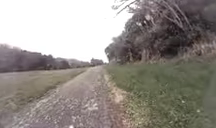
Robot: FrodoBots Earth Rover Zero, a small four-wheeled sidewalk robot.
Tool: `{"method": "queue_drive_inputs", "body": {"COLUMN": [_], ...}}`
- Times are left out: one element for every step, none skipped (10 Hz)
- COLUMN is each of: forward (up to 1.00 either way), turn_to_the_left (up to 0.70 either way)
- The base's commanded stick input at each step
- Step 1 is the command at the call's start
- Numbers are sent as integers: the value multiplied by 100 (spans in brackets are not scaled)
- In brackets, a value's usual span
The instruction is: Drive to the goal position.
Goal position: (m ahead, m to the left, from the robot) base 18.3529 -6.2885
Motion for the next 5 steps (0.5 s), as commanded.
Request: {"method": "queue_drive_inputs", "body": {"forward": [60, 60, 60, 60, 60], "turn_to_the_left": [5, 0, 0, 0, 0]}}
